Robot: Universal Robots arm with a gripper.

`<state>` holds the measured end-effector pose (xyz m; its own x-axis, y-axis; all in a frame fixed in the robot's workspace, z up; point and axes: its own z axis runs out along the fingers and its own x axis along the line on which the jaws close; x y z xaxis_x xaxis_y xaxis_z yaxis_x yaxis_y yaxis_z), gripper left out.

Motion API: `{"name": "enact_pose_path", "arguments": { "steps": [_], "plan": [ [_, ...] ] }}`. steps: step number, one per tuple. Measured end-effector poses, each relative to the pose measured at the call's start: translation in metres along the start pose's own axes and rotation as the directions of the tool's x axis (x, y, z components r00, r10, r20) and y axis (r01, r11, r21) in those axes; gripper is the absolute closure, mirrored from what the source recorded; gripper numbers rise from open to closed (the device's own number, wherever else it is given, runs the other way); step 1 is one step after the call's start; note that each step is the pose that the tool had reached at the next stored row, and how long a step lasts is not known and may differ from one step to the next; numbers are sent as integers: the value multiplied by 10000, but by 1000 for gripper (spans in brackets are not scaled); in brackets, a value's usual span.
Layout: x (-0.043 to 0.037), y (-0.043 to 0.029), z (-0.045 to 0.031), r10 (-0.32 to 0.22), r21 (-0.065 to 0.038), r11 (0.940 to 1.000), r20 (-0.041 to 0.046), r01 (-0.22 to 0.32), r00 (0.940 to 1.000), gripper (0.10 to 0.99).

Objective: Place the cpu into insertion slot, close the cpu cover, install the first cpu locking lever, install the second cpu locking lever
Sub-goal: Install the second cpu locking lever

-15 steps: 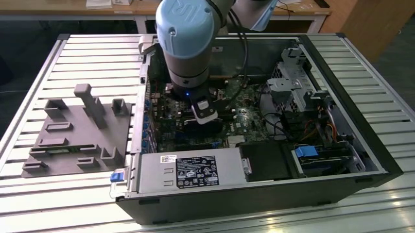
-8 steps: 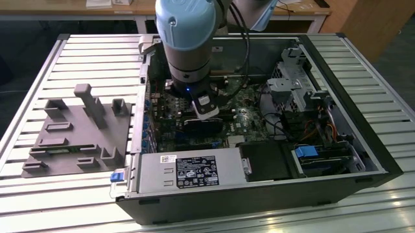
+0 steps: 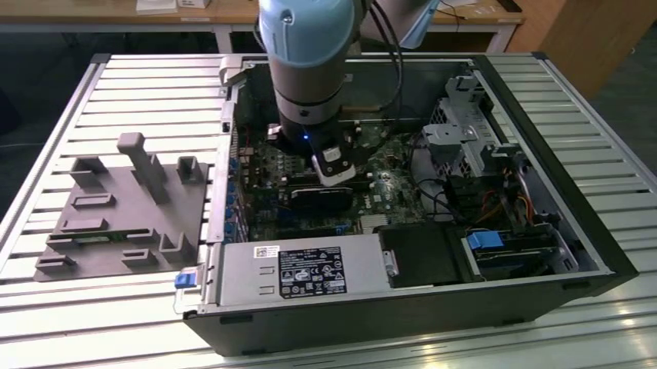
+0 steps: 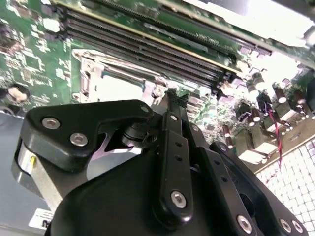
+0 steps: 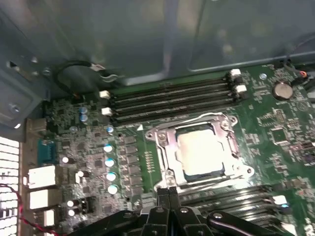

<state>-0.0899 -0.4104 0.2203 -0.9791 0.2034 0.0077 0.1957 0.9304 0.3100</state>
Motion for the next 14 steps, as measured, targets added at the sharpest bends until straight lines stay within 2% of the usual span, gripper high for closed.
{"name": "enact_pose_path", "arguments": {
  "steps": [5,7,14],
  "plan": [
    [-108,30,-17,43,417,9991,29,-44,10000,980],
    [-151,40,-17,49,547,9985,32,-50,10000,980],
    [-293,94,0,56,775,9970,17,-57,10000,980]
  ]
}}
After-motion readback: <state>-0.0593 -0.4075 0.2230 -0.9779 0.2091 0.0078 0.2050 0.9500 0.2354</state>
